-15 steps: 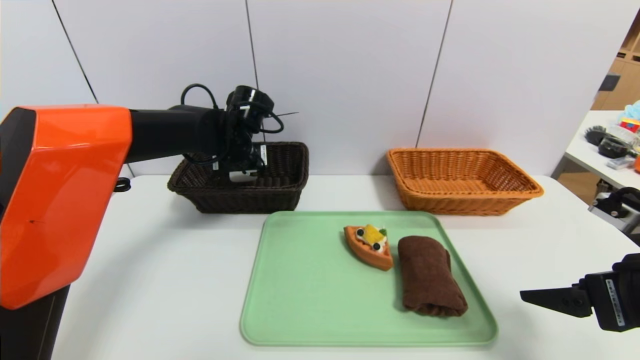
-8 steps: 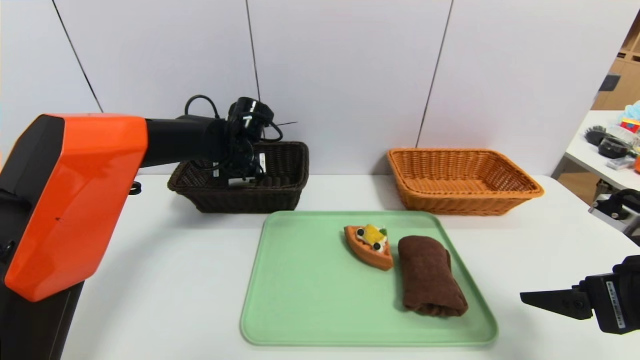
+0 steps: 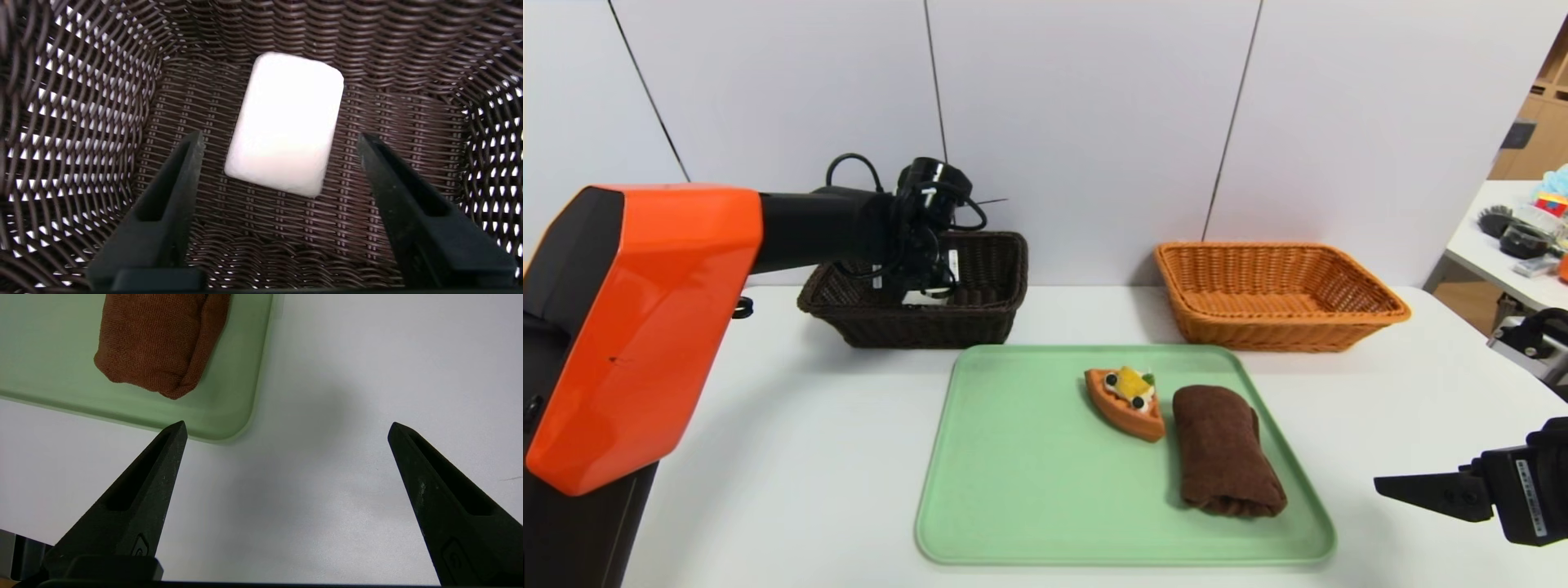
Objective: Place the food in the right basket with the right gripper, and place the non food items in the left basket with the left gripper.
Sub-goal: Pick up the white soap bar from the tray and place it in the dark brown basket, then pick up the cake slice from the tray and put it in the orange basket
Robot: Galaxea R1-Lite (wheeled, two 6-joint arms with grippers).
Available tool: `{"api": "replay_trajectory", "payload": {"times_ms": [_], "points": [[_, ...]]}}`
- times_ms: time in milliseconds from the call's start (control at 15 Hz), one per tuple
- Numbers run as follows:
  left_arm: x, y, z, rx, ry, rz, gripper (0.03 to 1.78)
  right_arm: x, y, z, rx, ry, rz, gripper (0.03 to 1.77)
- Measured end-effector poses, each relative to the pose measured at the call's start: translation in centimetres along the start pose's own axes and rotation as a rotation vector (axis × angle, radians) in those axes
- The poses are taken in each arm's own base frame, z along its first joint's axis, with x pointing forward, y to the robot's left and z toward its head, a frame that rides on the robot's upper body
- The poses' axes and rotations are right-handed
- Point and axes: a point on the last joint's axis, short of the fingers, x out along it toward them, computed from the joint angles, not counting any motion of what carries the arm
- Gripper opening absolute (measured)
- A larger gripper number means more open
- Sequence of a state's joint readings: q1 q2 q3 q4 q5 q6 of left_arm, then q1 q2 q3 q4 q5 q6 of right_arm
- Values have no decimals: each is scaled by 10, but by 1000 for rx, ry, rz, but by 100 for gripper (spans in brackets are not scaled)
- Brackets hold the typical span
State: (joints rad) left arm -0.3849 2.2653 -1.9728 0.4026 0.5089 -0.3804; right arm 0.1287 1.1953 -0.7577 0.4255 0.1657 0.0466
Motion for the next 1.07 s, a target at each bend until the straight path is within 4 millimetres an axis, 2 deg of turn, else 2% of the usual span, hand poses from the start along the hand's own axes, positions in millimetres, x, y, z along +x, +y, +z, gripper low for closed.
{"api": "replay_trajectory", "payload": {"times_ms": [267, 467, 733, 1067], "points": [[-8, 2, 6, -9, -16, -7, 149, 0, 0, 0, 1, -3, -1, 170], [-31, 8, 19, -14, -47, -25, 156, -2, 0, 1, -1, -10, 0, 170], [-80, 18, 30, 5, 4, -138, 162, -4, 1, 1, -3, -24, 0, 170], [-151, 23, 15, 56, 196, -331, 166, -11, 0, 0, -1, -51, -11, 170]]}}
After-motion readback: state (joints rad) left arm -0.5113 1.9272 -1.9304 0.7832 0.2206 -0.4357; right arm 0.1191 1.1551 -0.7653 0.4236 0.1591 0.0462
